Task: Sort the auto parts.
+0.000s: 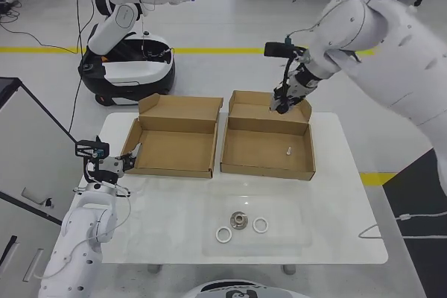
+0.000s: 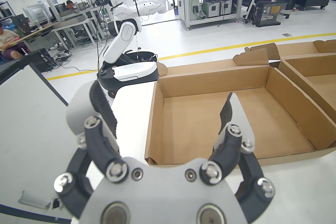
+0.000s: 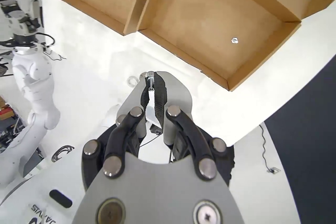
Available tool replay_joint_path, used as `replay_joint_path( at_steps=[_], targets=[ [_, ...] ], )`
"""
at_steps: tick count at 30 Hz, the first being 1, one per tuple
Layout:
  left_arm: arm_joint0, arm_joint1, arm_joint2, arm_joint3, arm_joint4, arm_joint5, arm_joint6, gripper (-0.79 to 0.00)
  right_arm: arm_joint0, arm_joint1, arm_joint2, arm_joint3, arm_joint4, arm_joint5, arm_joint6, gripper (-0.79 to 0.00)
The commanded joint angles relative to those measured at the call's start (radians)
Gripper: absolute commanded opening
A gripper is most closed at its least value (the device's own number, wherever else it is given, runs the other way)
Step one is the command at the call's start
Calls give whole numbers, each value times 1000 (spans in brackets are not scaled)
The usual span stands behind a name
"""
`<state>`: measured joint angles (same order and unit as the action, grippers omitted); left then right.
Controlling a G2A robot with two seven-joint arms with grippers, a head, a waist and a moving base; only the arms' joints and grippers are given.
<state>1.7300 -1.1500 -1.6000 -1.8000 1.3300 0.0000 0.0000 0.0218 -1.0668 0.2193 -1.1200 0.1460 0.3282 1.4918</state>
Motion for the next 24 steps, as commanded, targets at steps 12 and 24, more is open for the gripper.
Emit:
replay_joint_path(
  at_steps=[12, 24],
  targets=[
    [0, 0, 0, 0, 0, 0, 0, 0, -116, -58, -49, 24, -200, 52, -71, -785],
    [0, 0, 0, 0, 0, 0, 0, 0, -232, -65, -45, 34, -398, 135, -159, -785]
  ],
)
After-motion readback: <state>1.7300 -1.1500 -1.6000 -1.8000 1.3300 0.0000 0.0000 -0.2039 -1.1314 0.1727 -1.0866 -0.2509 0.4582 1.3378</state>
